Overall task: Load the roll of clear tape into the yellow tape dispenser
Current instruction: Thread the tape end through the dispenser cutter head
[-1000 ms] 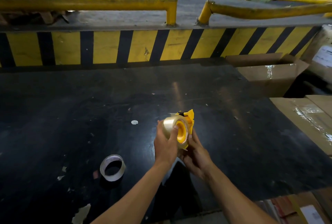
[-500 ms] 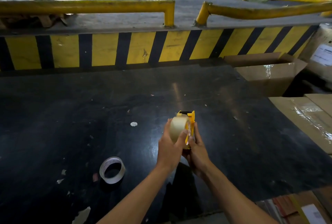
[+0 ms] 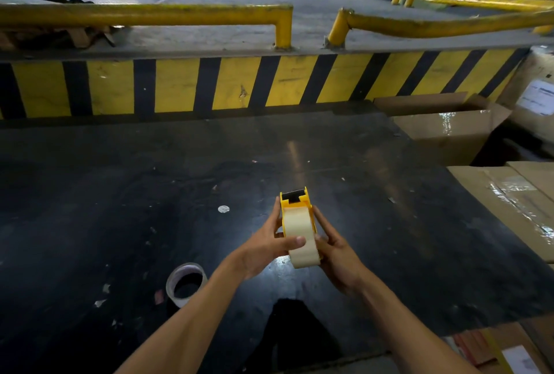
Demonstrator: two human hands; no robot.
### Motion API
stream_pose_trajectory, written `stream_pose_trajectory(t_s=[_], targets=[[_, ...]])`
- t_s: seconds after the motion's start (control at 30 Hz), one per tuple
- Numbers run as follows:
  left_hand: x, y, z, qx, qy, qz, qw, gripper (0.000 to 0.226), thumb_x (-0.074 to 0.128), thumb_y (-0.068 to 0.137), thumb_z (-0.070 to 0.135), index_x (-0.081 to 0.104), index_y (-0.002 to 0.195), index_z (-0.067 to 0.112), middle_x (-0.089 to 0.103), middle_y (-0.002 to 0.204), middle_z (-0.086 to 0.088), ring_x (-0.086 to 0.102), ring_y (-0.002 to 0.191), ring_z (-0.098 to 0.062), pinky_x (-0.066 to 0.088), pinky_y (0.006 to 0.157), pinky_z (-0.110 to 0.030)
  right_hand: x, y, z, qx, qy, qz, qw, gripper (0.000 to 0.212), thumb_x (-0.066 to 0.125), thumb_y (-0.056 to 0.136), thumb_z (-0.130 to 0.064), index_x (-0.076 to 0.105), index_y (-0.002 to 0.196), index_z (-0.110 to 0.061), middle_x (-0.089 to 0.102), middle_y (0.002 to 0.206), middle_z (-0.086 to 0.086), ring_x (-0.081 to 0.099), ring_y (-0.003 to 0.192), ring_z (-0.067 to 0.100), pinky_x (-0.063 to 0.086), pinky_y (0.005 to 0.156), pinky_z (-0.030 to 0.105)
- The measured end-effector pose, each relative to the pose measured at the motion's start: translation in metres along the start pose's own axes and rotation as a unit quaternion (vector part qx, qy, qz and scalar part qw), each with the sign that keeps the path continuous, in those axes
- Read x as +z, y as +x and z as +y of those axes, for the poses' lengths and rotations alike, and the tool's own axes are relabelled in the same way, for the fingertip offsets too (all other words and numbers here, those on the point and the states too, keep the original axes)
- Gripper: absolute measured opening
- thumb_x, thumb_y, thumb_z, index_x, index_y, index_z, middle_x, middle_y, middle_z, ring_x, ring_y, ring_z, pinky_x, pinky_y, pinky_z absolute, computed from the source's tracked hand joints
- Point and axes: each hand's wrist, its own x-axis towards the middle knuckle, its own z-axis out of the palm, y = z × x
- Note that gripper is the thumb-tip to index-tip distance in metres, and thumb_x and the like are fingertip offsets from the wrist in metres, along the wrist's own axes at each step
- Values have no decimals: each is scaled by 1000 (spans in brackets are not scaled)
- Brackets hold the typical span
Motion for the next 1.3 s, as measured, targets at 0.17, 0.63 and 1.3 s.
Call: stream_pose_trajectory(t_s=[0.17, 0.63, 1.3], targets=[[6, -3, -4, -1, 67, 37, 997, 136, 92, 61, 28, -4, 155, 52, 46, 145, -3, 58, 125, -22, 52, 105, -49, 2, -6, -5, -6, -52, -8, 999, 57, 44, 104, -10, 37, 147, -47, 63, 134, 17, 65, 118, 36, 55, 93, 57], [4, -17, -12, 6, 114, 50, 992, 127, 85, 79, 13, -10, 155, 49, 50, 139, 8, 61, 119, -15, 55, 101, -42, 26, -2, -80, -79, -424, 26, 902, 23, 75, 82, -39, 78, 101, -25, 60, 103, -1, 60, 94, 13, 50, 81, 29], [17, -23, -9, 0, 116, -22, 993, 120, 83, 71, 36, -4, 151, 59, 39, 151, -1, 50, 132, -22, 45, 112, -52, 22, 17, -99, -116, -479, 130, 860, 26, 58, 95, -27, 66, 83, -6, 72, 82, 10, 68, 80, 26, 57, 79, 51]])
